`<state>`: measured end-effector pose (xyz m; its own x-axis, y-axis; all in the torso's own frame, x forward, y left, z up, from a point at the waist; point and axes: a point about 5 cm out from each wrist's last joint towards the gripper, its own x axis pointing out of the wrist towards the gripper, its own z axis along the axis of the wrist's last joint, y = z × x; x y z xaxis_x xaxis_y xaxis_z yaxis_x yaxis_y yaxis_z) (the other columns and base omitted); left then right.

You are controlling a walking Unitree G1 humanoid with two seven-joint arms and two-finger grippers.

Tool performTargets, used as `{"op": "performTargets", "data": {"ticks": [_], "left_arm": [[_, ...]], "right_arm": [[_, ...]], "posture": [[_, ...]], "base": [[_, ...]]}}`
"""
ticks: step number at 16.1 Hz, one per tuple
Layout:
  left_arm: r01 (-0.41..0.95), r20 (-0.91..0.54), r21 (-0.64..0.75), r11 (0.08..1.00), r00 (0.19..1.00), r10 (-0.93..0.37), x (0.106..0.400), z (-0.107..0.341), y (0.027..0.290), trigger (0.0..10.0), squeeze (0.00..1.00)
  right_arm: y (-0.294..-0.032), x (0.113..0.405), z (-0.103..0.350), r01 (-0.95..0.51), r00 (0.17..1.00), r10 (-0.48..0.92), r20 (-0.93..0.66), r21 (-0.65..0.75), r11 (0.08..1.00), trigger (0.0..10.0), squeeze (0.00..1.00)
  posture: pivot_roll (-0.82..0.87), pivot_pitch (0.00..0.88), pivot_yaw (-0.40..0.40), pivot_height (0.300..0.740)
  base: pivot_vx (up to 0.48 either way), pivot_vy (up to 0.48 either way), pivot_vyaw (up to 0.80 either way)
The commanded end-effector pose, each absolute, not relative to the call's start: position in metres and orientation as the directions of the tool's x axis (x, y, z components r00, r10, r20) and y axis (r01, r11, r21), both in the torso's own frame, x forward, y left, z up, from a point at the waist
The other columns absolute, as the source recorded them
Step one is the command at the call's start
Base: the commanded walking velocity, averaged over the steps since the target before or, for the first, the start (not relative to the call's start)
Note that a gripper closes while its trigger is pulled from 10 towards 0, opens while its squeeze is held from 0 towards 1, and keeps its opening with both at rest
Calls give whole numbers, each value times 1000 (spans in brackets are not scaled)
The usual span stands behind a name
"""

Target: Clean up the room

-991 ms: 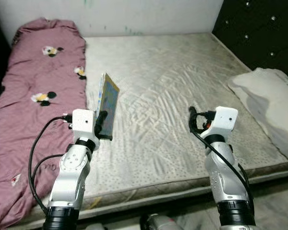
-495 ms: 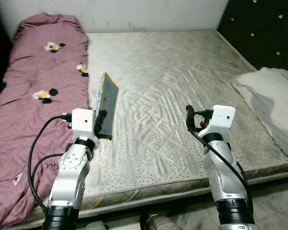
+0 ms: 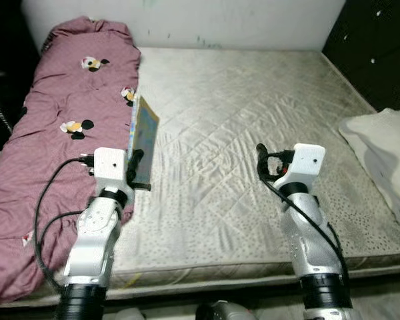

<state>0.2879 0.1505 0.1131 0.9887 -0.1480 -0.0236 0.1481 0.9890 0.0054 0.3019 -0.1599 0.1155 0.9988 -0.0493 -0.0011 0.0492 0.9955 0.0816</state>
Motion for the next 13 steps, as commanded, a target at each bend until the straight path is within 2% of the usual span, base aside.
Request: {"op": "performTargets", "data": {"ticks": [1, 13], "left_arm": [[164, 29, 11, 986, 986, -164, 289, 123, 149, 10000, 0], [167, 25, 10, 986, 986, -167, 289, 122, 148, 10000, 0]], "right_arm": [[-161, 302, 116, 56, 998, -56, 1, 78, 995, 10000, 0], [-160, 301, 115, 56, 998, -56, 2, 74, 996, 10000, 0]], "posture": [[-32, 20, -40, 740], [-34, 31, -38, 740]], "base": [[0, -420, 0], [0, -388, 0]]}}
